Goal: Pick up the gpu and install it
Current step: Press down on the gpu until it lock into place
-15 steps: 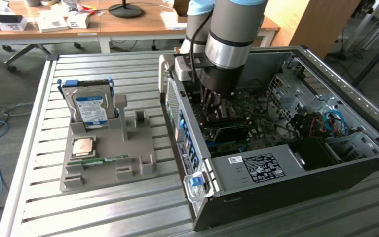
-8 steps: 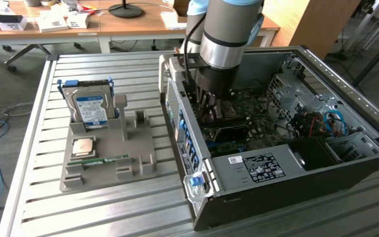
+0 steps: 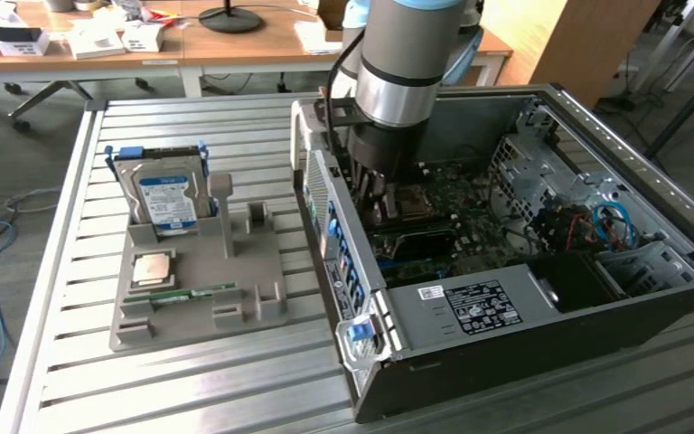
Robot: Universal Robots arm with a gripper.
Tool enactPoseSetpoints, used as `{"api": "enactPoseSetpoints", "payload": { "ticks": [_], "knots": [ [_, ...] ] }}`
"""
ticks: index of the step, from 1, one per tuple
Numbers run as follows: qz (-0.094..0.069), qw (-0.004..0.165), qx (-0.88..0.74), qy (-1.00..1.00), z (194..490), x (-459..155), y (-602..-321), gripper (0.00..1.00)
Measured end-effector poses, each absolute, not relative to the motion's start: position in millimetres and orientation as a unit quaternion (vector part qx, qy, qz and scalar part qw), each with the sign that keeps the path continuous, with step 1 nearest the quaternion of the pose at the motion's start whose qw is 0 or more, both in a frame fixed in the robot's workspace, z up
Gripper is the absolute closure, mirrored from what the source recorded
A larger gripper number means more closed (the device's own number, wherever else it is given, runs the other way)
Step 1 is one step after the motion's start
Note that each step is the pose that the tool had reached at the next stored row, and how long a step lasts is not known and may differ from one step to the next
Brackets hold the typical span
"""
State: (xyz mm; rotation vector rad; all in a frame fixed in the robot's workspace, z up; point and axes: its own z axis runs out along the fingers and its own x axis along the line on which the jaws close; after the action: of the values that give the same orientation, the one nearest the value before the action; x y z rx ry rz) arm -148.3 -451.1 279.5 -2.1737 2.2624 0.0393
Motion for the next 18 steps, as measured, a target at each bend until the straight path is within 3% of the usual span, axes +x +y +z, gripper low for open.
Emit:
{"api": "enactPoseSetpoints", "payload": {
  "ticks": [18],
  "knots": [
    [0.012,0.002,-0.693,0.721,279.5,-153.3,-451.1,0.89]
  ]
}}
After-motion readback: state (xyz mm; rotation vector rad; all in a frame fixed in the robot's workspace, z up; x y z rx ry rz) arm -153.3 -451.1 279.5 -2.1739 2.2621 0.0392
